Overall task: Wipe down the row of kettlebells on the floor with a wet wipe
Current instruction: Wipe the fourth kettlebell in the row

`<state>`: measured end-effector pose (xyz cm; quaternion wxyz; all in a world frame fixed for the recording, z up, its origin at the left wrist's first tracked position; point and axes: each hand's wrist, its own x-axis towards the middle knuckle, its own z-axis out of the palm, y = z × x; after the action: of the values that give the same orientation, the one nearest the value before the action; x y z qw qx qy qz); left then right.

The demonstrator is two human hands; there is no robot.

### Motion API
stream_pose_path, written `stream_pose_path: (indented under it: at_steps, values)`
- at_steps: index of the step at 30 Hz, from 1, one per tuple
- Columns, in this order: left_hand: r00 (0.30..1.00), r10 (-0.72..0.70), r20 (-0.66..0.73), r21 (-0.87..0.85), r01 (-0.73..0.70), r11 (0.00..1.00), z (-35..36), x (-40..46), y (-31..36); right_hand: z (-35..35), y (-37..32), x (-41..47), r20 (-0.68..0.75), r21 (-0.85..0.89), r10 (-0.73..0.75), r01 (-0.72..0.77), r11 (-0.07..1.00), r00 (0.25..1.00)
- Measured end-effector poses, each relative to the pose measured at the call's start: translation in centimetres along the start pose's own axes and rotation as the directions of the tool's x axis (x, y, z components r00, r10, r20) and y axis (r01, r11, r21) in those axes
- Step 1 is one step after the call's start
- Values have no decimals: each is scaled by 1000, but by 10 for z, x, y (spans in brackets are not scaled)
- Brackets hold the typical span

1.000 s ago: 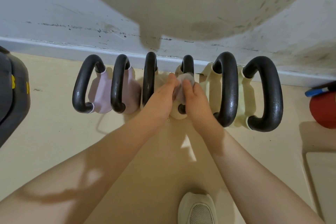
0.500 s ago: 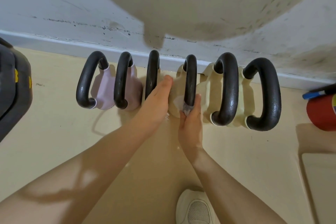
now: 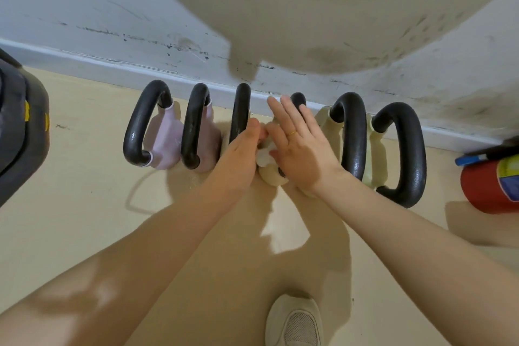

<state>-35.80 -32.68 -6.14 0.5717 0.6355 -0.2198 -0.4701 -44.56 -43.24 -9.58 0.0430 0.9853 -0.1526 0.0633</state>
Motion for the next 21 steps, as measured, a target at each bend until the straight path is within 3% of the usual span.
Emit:
stream_pose_path:
  at_steps: [2, 4, 7, 8, 9, 11, 13, 15, 19, 21]
  values:
    - [998, 52, -41, 56, -50, 997, 1, -3, -2, -4, 11, 2, -69, 102, -24, 31, 994, 997]
    - [993, 95, -75, 98, -87, 991, 0, -4, -4, -12, 20, 5, -15, 120, 3, -1, 993, 1000]
    - [997, 67, -46, 77, -63, 995, -3, -4, -4, -14, 18, 0, 134, -84, -272, 285, 955, 953]
    - [997, 67, -31, 73, -64, 995, -3, -4, -4, -17, 20, -5, 269, -79, -326, 359, 930, 906]
    - [997, 70, -20, 75, -68, 995, -4, -4, -3, -19, 24, -6, 306, -64, -349, 385, 921, 886]
    - [997, 74, -16, 90, -72, 993, -6, -4, -3, -21, 24, -4, 347, -127, -274, 334, 934, 897]
    - [998, 65, -10, 99, -63, 993, -7, -4, -3, -21, 14, 12, 494, -134, -160, 257, 957, 855]
    - [999, 48, -16, 84, -46, 995, -7, -3, -4, -16, 1, 2, 554, -207, -157, 318, 925, 818]
    - [998, 69, 1, 72, -69, 995, -6, -1, -5, -25, 6, 2, 388, -300, -174, 302, 905, 905]
    - [998, 64, -1, 70, -63, 996, -5, -1, -5, -16, 0, -6, 387, -365, -162, 312, 877, 908]
